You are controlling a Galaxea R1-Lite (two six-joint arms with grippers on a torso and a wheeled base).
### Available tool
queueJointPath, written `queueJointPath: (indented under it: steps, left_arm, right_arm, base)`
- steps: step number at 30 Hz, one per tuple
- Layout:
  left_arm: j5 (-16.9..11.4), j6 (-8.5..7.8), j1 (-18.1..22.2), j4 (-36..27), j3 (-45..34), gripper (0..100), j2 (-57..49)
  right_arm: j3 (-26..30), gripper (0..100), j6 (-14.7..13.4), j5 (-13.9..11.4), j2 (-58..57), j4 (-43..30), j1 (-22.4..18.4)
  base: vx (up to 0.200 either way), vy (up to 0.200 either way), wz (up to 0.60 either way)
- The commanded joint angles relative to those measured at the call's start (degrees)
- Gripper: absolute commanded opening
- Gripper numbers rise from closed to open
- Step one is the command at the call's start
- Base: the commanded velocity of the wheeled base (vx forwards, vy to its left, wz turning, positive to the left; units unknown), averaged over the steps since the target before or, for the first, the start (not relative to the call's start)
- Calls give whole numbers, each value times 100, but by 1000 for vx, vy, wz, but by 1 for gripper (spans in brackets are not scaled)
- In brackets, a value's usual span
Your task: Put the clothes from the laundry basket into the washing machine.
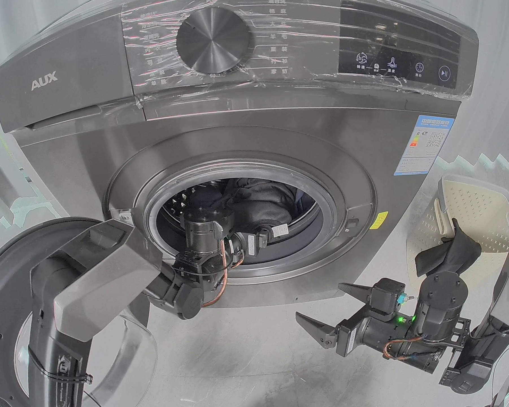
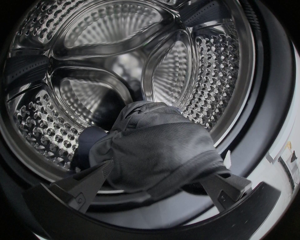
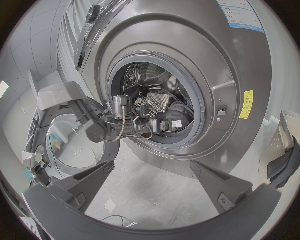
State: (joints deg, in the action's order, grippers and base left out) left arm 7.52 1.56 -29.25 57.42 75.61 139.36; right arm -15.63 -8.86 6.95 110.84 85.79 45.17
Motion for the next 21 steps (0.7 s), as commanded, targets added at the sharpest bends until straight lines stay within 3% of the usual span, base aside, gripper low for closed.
queueJointPath:
  steps: [1, 9, 14, 18, 21]
  left_arm:
    - [-67, -156, -90, 50, -907, 100, -797]
    - [-278, -402, -178, 147, -1795, 100, -1166]
    - [-497, -420, -213, 305, -2103, 100, -1403]
    - [-989, -393, -248, 270, -2252, 100, -1790]
    - [-1042, -385, -248, 226, -2094, 100, -1781]
  right_arm:
    - [16, 100, -1, -1, -1, 0, 1]
    - [25, 100, -1, -9, -1, 0, 1]
    - [34, 100, -1, -1, -1, 0, 1]
    - [25, 100, -1, -1, -1, 0, 1]
    - [16, 100, -1, -1, -1, 0, 1]
  base:
    - [0, 0, 0]
    - [0, 0, 0]
    - [0, 0, 0]
    - [0, 0, 0]
    - [0, 0, 0]
